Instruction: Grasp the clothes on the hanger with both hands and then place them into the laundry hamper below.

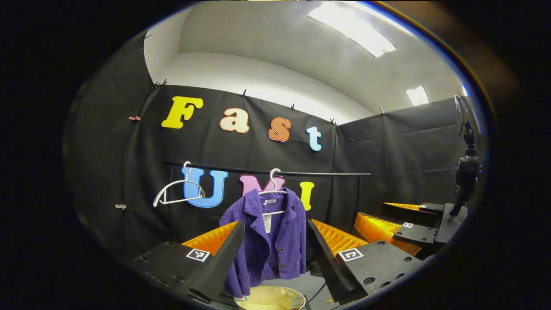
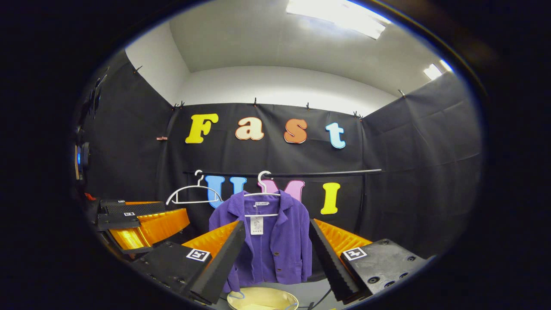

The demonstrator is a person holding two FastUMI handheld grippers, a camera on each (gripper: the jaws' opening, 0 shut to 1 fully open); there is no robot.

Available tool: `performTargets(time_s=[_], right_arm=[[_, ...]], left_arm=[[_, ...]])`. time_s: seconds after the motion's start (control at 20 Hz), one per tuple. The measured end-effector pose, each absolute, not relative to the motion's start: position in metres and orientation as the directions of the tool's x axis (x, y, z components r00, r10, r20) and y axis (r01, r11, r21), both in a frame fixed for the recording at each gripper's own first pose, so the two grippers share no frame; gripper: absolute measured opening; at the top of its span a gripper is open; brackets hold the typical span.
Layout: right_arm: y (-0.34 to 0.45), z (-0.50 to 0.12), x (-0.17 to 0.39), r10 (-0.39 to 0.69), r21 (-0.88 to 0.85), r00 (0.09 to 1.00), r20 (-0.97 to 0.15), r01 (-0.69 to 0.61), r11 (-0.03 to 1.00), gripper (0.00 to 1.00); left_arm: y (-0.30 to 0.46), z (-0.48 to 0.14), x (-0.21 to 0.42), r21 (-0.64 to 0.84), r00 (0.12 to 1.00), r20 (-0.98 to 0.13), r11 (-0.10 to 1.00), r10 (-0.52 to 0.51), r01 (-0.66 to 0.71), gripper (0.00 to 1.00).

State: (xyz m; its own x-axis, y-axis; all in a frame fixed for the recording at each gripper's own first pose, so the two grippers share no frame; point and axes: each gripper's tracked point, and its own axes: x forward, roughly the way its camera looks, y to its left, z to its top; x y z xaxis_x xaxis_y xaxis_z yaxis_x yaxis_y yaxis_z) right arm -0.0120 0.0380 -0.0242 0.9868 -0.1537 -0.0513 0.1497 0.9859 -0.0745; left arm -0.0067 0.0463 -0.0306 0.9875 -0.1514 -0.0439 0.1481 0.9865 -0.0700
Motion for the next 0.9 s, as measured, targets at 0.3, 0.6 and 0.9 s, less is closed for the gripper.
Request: performTargets(time_s=[0.3, 0.6, 0.9], right_arm=[[0.041, -0.039, 0.012, -0.16, -0.087, 0.984, -0.074, 0.153, 0.984, 0.95], [0.022, -0.073, 0.086, -0.089, -0.027, 0.993, -0.075, 0.087, 0.996, 0.96], [-0.006, -0.133, 0.187, 0.026, 0.046, 0.99, -0.136, -0.02, 0.999, 0.96]], left_arm=[[0.061, -0.047, 0.018, -0.106, 0.986, -0.073, 0.984, -0.148, 0.14, 0.92], [0.058, -0.077, 0.084, -0.106, 0.993, -0.088, 0.992, -0.084, 0.075, 0.9], [0.042, -0.135, 0.168, -0.112, 0.993, -0.114, 0.993, 0.031, -0.044, 0.9]])
